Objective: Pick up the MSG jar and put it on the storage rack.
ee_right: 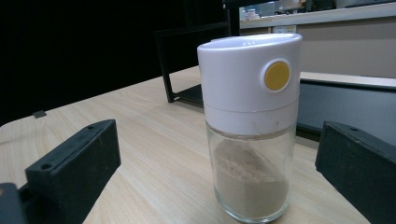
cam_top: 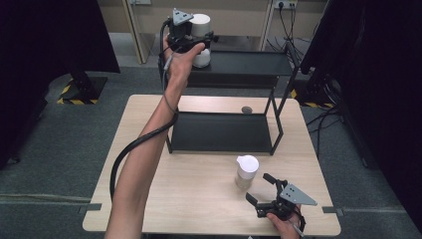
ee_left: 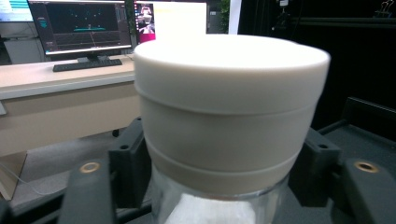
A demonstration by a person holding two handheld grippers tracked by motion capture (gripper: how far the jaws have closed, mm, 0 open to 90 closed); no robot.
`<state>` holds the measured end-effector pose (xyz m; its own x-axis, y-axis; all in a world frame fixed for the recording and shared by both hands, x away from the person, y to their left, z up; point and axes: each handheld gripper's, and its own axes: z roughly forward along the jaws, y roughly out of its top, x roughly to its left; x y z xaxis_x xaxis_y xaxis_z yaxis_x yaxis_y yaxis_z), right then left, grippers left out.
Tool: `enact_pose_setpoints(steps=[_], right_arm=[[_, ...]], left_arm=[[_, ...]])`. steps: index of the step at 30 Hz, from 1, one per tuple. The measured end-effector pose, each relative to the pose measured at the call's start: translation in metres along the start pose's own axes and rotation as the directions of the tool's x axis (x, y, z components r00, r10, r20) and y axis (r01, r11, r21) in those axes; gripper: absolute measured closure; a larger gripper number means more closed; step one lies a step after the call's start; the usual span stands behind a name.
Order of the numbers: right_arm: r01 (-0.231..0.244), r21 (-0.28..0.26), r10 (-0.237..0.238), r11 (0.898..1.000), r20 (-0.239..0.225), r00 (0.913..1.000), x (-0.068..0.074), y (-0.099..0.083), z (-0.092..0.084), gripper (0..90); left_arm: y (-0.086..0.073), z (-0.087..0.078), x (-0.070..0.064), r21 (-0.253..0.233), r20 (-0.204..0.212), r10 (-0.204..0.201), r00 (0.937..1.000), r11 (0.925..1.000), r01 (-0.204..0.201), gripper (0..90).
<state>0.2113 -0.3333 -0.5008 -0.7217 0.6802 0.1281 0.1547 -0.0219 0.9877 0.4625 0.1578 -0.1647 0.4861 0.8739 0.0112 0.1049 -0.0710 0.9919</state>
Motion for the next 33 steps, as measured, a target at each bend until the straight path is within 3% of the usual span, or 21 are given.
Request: enact_pose_setpoints(steps=[2,4,7,11,16,33], right_arm=[[0.000,0.001,0.000,1.000,-0.001,1.0000,0.000,0.000,0.000,0.4],[0.002,0.001,-0.002,1.000,-0.002,1.0000,0.000,0.000,0.000,0.4],[0.002,0.002,-0.002,1.000,-0.002,1.0000,0.000,0.000,0.001,0.4],[0.002,0.002,-0.002,1.000,-0.003,1.0000,0.001,0.000,0.001,0.4],[0.003,0.003,-0.003,1.000,-0.004,1.0000,0.001,0.000,0.001,0.4],[-0.004,0.006,0.004,1.000,-0.006,1.0000,0.001,0.000,0.001,0.4]], left_arm=[[-0.001,-0.001,-0.001,-0.005,-0.007,-0.005,1.0000,1.0000,0.005,17.9],[-0.001,-0.001,-0.001,-0.004,-0.008,-0.042,0.9991,0.9991,0.042,8.3],[-0.002,-0.002,-0.005,-0.005,-0.029,-0.057,0.9980,0.9984,0.057,0.9],[-0.001,-0.003,-0.008,0.006,-0.041,-0.042,0.9982,0.9991,0.043,0.0],[0.000,-0.008,-0.007,-0.007,-0.041,-0.061,0.9973,0.9981,0.061,0.0],[-0.002,-0.036,-0.005,-0.005,0.006,-0.069,0.9976,0.9976,0.069,0.2]])
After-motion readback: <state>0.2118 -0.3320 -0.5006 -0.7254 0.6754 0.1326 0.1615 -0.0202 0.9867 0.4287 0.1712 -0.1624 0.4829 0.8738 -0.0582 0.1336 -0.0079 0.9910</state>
